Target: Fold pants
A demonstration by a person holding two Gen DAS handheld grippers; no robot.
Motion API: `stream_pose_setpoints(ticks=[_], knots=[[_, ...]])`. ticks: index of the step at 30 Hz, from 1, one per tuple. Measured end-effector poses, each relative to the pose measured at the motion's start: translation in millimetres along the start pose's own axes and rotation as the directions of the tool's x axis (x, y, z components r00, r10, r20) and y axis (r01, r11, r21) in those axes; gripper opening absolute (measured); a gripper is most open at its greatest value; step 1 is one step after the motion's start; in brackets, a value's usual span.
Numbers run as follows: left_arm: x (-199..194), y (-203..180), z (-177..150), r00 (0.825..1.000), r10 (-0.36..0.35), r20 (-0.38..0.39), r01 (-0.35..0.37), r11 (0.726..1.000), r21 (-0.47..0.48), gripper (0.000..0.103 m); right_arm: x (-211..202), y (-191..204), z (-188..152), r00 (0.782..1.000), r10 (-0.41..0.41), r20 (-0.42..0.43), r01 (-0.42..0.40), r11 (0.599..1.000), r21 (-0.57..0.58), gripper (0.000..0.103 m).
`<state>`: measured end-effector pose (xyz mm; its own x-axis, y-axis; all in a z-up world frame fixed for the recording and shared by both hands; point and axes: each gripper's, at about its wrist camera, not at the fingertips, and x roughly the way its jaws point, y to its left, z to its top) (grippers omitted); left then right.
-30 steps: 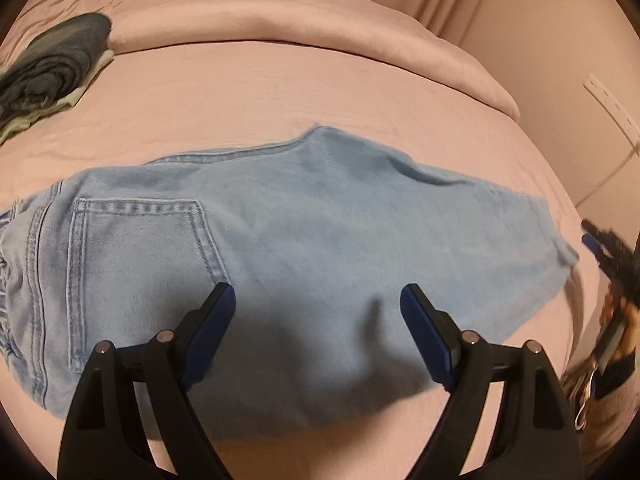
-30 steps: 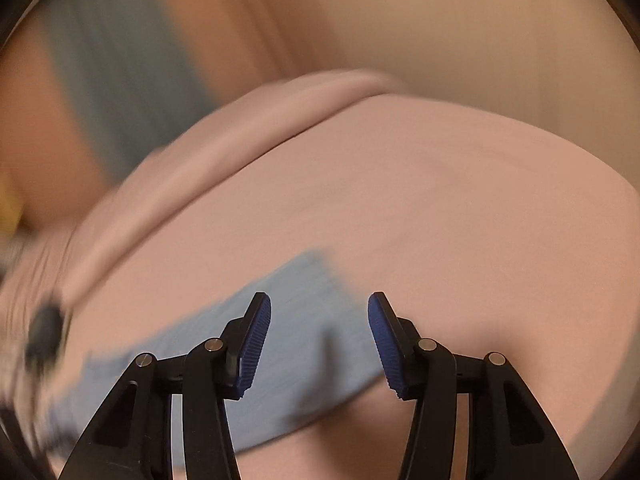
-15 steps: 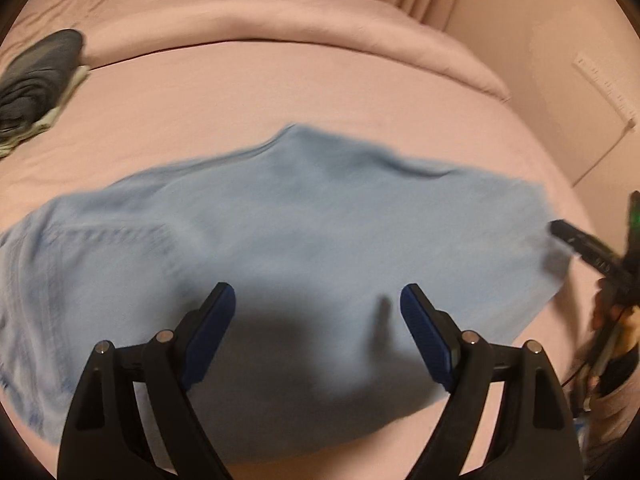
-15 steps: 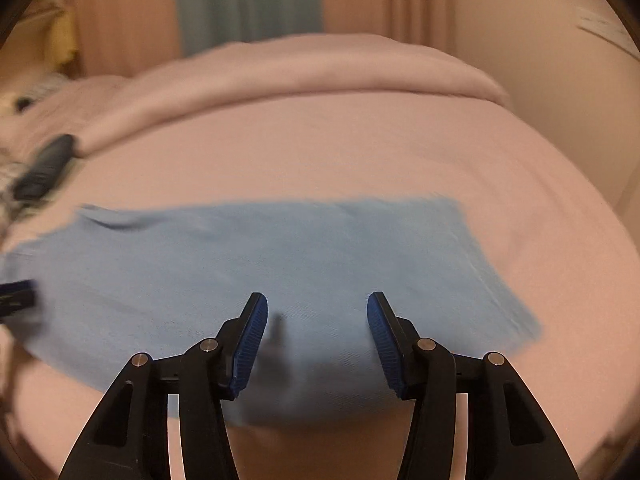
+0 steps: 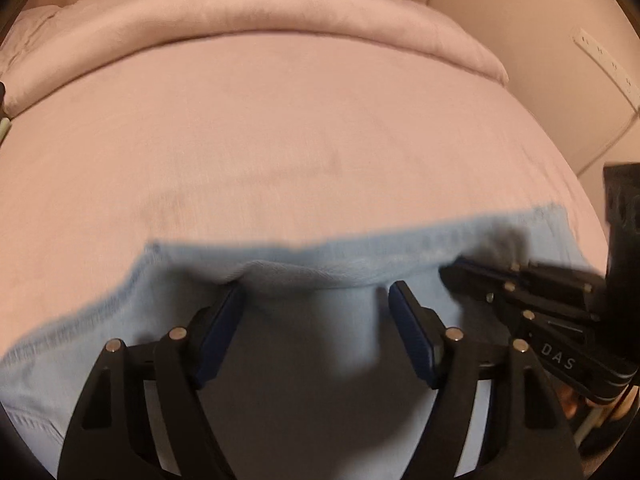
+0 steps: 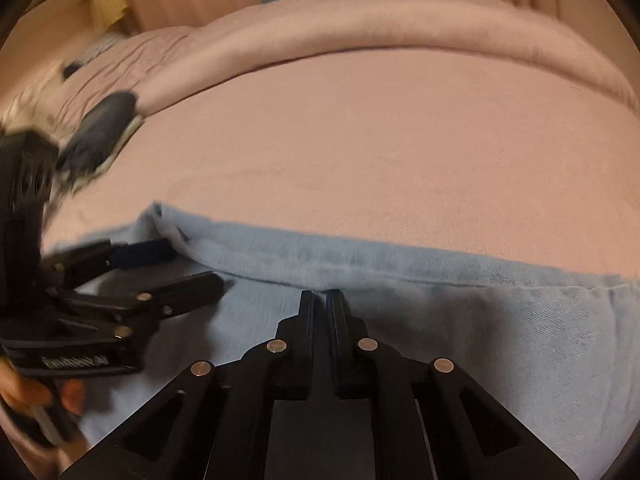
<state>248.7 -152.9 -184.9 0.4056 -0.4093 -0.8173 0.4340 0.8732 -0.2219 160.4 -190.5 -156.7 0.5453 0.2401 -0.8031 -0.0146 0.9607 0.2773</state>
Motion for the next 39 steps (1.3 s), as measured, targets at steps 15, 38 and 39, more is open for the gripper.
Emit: stream_pose_setpoints(ticks=[15,38,39], knots=[[-53.7,37.1,2.0,0.994,-0.033,0.1,0.046,0.99,-0.133,0.075,-34.9,-24.8,7.6,0.987,-0.001,0.158,-0.027,0.985,0.17,0.003],[-125.3,41.9,-143.6,0.988,0.103,0.114,-0.098,0.994,-0.052,0.081,-86.7,47.3,-97.4,0.988,-0.004,0.157,0.021,0.994,-0.109,0.028],[-122.6,38.2,-147.2,0.986,0.124,0.11,-0.119,0.992,-0.053,0.082,-85.2,58.1,-108.6,0.987,0.018,0.16,0.007,0.988,-0.156,0.028]])
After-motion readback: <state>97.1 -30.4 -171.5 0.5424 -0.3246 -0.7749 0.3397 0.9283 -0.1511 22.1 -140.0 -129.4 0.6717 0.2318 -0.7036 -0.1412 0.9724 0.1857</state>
